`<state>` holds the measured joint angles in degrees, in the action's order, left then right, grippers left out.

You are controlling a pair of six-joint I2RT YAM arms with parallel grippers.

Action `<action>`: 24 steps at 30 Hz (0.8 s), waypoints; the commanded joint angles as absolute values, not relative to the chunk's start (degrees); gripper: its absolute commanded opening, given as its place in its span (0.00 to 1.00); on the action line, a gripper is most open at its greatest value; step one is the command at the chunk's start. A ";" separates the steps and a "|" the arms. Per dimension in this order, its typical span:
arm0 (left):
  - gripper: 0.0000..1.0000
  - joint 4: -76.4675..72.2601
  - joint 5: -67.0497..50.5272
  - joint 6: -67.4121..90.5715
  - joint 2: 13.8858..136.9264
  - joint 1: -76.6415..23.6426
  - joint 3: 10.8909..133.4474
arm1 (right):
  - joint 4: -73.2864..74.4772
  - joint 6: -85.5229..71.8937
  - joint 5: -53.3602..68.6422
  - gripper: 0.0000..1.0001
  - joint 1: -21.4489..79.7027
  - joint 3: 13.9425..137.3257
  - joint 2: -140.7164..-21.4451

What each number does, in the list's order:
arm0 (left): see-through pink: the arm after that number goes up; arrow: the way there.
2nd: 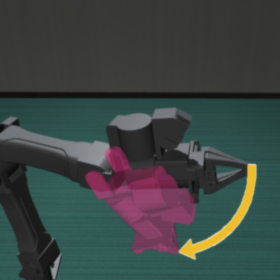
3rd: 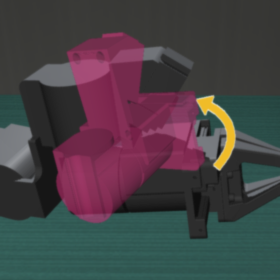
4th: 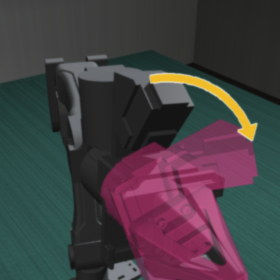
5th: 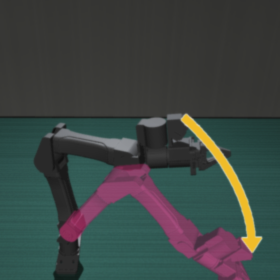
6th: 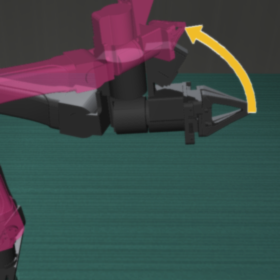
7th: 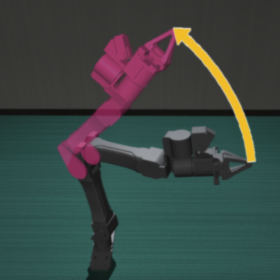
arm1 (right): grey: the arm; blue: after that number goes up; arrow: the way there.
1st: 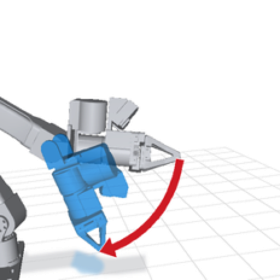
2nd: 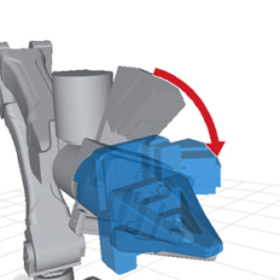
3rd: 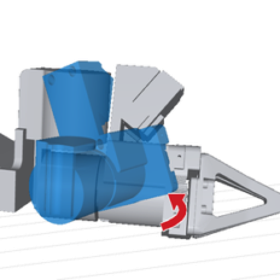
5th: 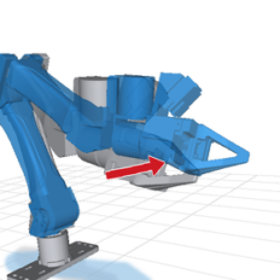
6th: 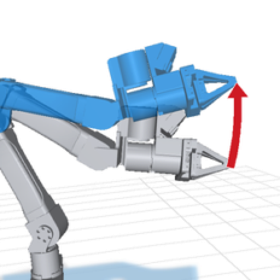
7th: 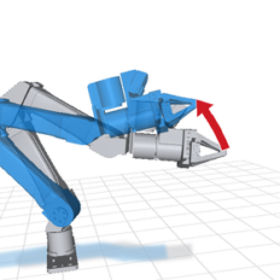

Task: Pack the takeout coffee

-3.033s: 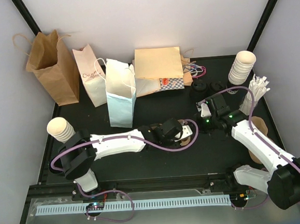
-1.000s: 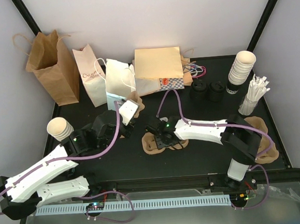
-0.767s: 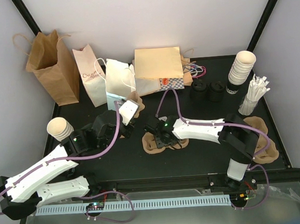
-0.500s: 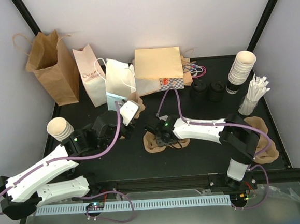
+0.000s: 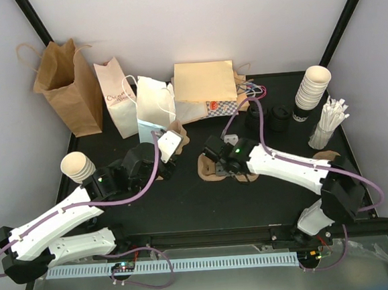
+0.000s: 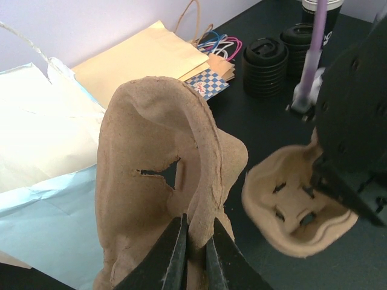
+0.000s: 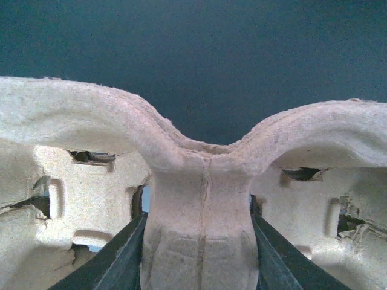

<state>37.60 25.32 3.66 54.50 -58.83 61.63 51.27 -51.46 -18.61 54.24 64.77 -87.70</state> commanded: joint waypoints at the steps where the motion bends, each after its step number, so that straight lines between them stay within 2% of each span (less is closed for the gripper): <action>1: 0.10 36.17 24.34 3.67 54.66 -58.54 62.18 | 61.76 -59.99 -29.13 0.33 51.05 68.77 -83.59; 6: 0.09 36.06 23.31 4.11 54.54 -58.54 61.92 | 69.52 -67.22 -32.83 0.32 42.82 68.87 -77.78; 13: 0.09 35.71 21.81 3.96 54.09 -58.54 61.59 | 73.59 -69.51 -37.91 0.32 28.59 65.30 -66.28; 24: 0.09 32.14 13.48 1.20 54.75 -58.54 60.91 | 73.83 -61.58 -38.90 0.36 6.87 63.15 -58.18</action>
